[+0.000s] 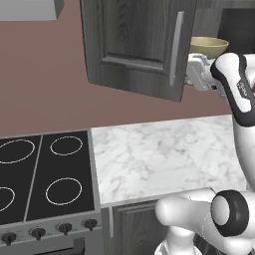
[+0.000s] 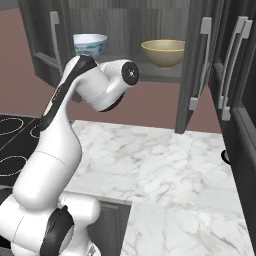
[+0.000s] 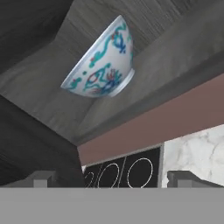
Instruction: Move the bowls from the cabinet to the plates on the dining table.
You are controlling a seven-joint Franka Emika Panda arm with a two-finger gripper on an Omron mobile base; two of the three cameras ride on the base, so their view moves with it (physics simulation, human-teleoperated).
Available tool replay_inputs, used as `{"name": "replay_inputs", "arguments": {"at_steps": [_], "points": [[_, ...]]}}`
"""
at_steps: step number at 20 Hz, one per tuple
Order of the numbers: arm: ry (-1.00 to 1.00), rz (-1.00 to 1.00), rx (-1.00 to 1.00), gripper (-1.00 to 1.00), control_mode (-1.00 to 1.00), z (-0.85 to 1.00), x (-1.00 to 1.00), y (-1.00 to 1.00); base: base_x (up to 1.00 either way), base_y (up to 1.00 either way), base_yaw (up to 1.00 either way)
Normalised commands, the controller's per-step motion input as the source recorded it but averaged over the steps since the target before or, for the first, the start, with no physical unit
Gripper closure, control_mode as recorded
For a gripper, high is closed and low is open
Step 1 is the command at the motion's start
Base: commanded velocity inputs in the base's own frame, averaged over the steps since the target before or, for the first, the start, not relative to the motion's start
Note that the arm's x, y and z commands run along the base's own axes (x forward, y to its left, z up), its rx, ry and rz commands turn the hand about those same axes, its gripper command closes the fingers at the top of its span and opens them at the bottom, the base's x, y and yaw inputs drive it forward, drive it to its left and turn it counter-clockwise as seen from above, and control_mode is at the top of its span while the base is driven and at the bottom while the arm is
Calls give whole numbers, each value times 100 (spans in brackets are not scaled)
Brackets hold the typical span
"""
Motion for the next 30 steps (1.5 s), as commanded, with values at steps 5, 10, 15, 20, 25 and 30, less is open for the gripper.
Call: {"name": "replay_inputs", "arguments": {"at_steps": [5, 10, 15, 20, 25, 30], "points": [[-2, 24, -8, -100, -100, -36, -30, 69, 0, 0, 0], [0, 21, -16, -100, -100, -52, -1, 98, 0, 0, 0], [0, 17, -19, -100, -100, -50, 0, 100, 0, 0, 0], [0, 12, -22, -100, -100, -39, 0, 100, 0, 0, 0], [0, 8, -22, -100, -100, -15, 0, 75, 0, 0, 0], [-11, 0, -33, -100, -100, 0, -5, 1, 0, 0, 0]]}}
